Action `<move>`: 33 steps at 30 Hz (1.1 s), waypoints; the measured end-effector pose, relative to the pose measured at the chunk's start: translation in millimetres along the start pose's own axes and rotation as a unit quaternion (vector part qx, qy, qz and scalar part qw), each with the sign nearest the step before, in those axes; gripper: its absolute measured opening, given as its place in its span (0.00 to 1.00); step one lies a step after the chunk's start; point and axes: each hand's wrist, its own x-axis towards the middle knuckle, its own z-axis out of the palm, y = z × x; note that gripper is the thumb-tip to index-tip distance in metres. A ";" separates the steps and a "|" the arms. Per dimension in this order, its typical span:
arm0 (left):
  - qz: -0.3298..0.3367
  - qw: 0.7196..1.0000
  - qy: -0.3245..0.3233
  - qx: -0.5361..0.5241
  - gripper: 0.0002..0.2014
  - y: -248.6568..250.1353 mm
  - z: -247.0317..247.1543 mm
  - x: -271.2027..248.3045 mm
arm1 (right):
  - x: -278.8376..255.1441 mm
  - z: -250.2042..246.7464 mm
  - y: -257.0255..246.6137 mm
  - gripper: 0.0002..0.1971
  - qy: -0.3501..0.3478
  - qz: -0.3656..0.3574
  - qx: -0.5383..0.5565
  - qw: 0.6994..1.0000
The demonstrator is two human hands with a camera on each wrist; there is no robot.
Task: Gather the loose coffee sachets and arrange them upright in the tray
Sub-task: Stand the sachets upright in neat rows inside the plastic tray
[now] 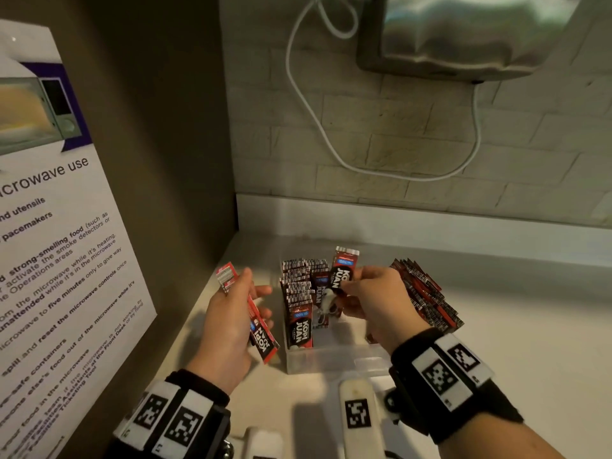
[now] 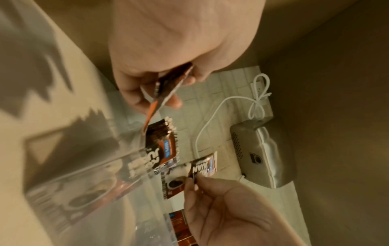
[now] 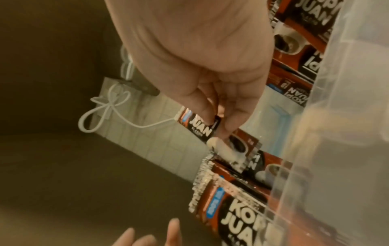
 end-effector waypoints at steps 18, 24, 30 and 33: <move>-0.119 0.990 -0.054 0.047 0.13 -8.4 3.8 -15.6 | 47.9 22.0 37.3 0.11 0.034 0.061 -0.114 0.991; -0.125 0.989 -0.053 0.052 0.13 -8.1 2.1 -14.6 | 53.1 29.8 43.1 0.12 0.065 0.038 -0.132 0.988; -0.131 0.988 -0.049 0.065 0.14 -7.1 3.1 -16.6 | 54.9 32.4 45.3 0.13 0.059 0.044 -0.153 0.985; -0.134 0.988 -0.046 0.061 0.14 -7.0 3.1 -16.1 | 57.8 33.4 47.2 0.13 0.048 0.049 -0.173 0.982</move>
